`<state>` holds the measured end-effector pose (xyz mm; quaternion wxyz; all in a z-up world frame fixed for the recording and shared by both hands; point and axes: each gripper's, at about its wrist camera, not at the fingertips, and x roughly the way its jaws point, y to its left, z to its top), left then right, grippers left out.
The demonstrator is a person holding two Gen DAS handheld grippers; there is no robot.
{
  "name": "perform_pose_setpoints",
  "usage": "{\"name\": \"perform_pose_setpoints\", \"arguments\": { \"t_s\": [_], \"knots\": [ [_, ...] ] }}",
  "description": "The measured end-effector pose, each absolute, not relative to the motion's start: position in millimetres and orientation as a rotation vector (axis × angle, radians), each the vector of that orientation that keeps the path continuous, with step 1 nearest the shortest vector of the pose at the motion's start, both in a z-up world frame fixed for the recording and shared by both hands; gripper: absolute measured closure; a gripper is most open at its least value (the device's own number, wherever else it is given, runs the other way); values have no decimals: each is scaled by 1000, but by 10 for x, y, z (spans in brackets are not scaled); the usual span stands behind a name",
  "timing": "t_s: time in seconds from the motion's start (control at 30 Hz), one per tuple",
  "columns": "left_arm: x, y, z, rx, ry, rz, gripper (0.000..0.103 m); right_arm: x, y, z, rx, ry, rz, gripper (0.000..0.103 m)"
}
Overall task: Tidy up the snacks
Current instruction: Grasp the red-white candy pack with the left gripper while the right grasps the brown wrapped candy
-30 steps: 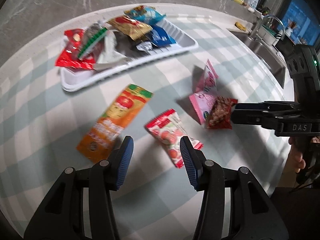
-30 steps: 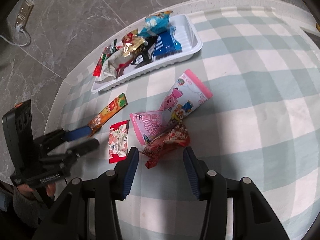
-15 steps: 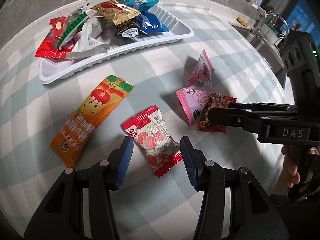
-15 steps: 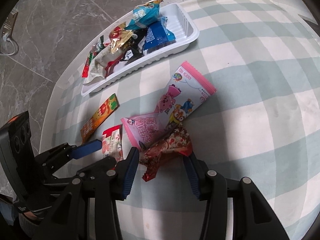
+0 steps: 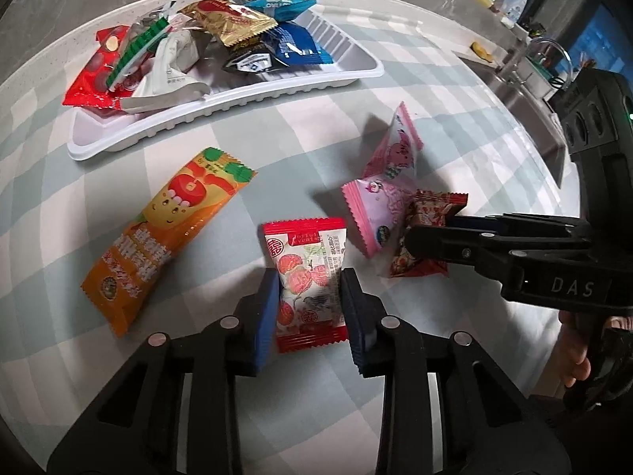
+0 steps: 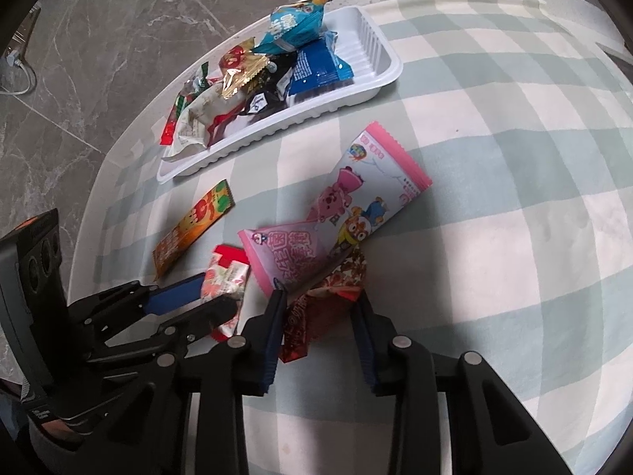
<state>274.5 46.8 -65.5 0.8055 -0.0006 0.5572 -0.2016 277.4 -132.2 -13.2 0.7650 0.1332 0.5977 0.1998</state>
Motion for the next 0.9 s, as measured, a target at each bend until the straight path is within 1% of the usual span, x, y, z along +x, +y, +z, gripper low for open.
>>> {"name": "perform_pose_setpoints", "arguments": {
  "t_s": [0.03,0.07,0.57,0.9],
  "knots": [
    [2735,467,-652,1,1187,-433,75,2768,-1336,-132,300,1300,442,77],
    [2724,473,-651,-4,1183,-439,75,2759,-1364,-124,311,1298,447,78],
    [2640,740,-441,-70,1130,-447,75,2647,-1663,52,387,1248,432,78],
    [2714,1066,-192,-141,1085,-419,75,2763,-1703,261,414,1198,436,78]
  ]
}}
